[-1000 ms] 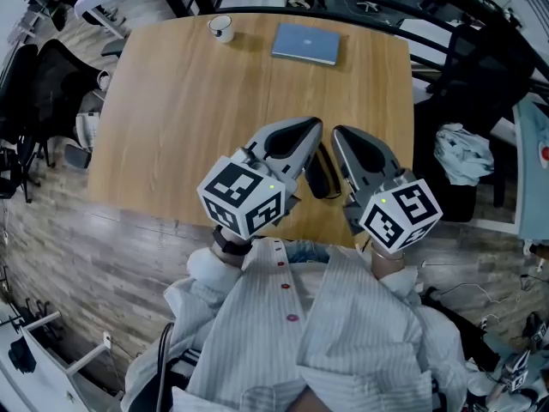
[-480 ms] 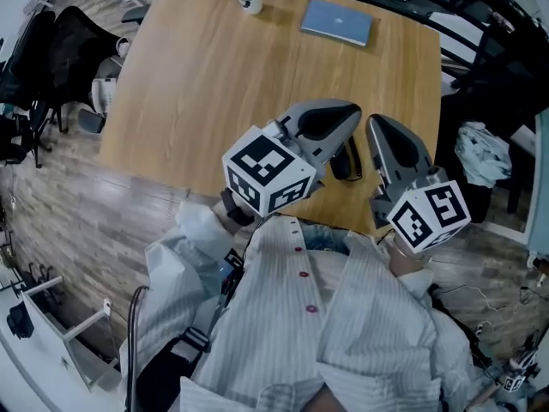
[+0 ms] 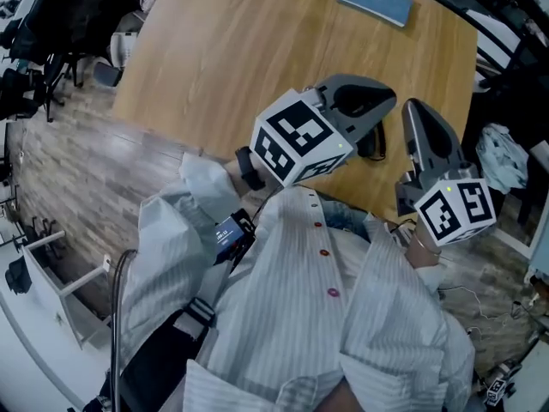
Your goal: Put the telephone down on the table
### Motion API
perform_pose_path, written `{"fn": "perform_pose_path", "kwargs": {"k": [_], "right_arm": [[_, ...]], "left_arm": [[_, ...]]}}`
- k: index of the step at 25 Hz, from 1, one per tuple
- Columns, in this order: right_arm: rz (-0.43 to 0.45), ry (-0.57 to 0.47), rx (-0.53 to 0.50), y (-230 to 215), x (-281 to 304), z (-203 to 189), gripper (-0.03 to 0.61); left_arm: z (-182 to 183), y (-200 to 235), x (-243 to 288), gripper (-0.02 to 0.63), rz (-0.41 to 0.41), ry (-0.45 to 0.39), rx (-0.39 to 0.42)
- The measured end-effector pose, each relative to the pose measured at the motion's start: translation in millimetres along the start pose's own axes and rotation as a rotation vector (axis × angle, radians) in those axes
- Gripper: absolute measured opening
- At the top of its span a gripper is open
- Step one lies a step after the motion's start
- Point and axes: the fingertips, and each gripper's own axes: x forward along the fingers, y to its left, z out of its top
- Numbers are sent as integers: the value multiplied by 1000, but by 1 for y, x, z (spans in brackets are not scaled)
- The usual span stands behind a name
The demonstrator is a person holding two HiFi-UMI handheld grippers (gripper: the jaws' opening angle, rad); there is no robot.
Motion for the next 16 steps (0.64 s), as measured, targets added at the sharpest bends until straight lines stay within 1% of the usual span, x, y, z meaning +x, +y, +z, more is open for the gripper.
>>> {"fn": "perform_pose_path", "kwargs": {"k": [9, 16], "right_arm": [[-7, 12, -1, 0, -1, -5, 34], [-29, 5, 0, 1, 3, -12, 34]], "left_arm": [[-9, -1, -3, 11, 1, 23, -15], [-18, -4, -4, 11, -35, 40, 1]]}}
